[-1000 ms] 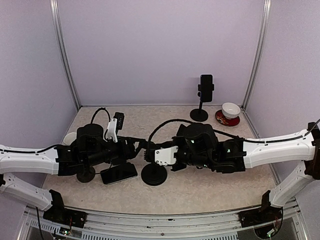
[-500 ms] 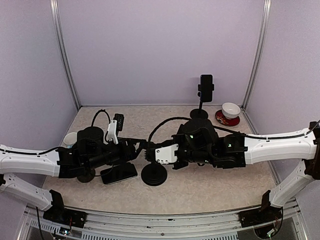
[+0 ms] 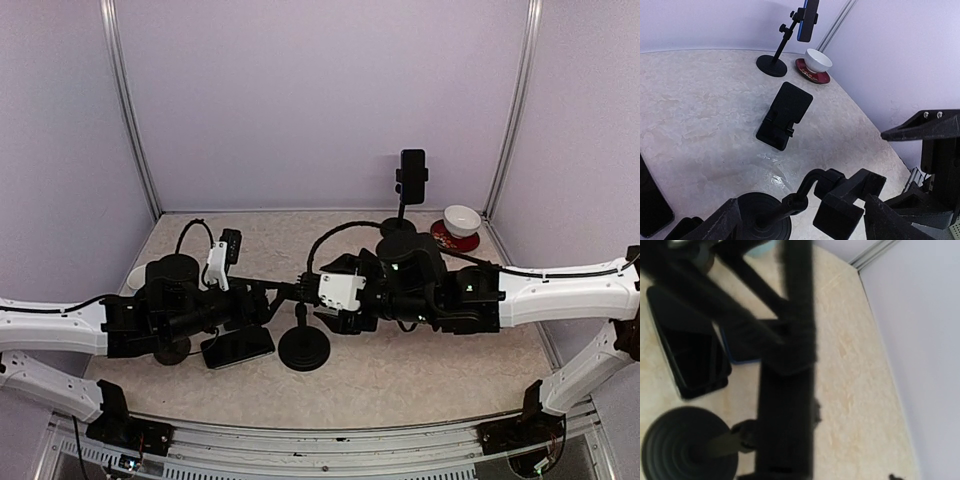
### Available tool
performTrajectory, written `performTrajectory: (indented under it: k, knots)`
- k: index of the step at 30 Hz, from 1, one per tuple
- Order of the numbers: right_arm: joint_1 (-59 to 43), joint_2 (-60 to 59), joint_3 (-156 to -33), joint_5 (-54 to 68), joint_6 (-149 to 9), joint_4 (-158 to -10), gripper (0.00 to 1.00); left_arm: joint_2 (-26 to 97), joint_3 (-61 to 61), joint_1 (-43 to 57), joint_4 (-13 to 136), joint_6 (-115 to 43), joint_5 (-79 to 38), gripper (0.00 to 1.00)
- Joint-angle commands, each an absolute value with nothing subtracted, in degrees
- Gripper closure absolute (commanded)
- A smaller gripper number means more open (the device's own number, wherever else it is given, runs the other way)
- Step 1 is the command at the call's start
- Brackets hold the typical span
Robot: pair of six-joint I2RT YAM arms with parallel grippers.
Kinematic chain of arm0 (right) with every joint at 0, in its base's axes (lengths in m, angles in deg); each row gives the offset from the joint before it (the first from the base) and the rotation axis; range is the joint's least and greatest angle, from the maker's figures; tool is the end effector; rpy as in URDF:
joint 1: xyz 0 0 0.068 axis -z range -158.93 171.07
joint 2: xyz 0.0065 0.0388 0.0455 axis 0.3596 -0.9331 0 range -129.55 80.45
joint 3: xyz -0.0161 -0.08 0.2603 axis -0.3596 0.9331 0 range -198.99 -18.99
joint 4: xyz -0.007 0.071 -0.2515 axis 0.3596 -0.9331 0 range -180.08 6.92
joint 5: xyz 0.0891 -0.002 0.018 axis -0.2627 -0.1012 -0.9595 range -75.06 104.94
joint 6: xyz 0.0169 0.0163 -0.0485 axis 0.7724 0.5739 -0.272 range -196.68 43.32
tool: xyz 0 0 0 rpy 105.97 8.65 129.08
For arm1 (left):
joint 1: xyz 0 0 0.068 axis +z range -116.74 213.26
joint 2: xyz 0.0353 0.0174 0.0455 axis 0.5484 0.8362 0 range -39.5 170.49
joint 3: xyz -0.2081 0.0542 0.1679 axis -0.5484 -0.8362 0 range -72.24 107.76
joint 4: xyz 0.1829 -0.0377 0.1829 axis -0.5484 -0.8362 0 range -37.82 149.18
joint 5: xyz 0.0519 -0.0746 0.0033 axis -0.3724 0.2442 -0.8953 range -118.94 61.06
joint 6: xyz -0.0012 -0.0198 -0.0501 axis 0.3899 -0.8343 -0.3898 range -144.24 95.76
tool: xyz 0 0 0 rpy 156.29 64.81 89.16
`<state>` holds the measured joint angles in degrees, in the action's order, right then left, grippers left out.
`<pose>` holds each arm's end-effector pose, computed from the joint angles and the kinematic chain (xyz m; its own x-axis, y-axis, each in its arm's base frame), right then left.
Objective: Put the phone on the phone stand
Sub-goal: Adjust the phone stand.
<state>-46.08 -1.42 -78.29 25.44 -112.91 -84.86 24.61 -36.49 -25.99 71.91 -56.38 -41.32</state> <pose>0.1347 0.3027 0.2913 0.3683 -0.6225 -0.6905 -0.7735 0.2069 -0.5991 0.1361 -0.2139 0.2581 -0.5070 -0.1640 -0.8462 0.5480 0.6964 -0.4633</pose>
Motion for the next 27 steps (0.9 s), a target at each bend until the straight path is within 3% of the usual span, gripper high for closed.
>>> performTrajectory:
  k: [1,5,12,27]
  knots:
    - [-45.7,0.3,-77.8,23.3,-101.6,-83.0,0.2,20.8,-35.2,-26.6,68.6,-54.7,-41.9,0.12]
    - [-45.6,0.9,-76.8,19.2,-92.4,-82.0,0.13,18.4,-35.1,-26.7,68.8,-53.7,-41.7,0.02]
    - [-43.0,3.3,-75.9,9.0,-79.0,-79.8,0.09,17.9,-35.7,-26.2,68.4,-50.3,-38.8,0.01]
    - [-29.1,0.4,-73.1,-19.8,-54.7,-71.1,0.2,19.2,-42.2,-17.3,83.3,-43.9,-13.1,0.08]
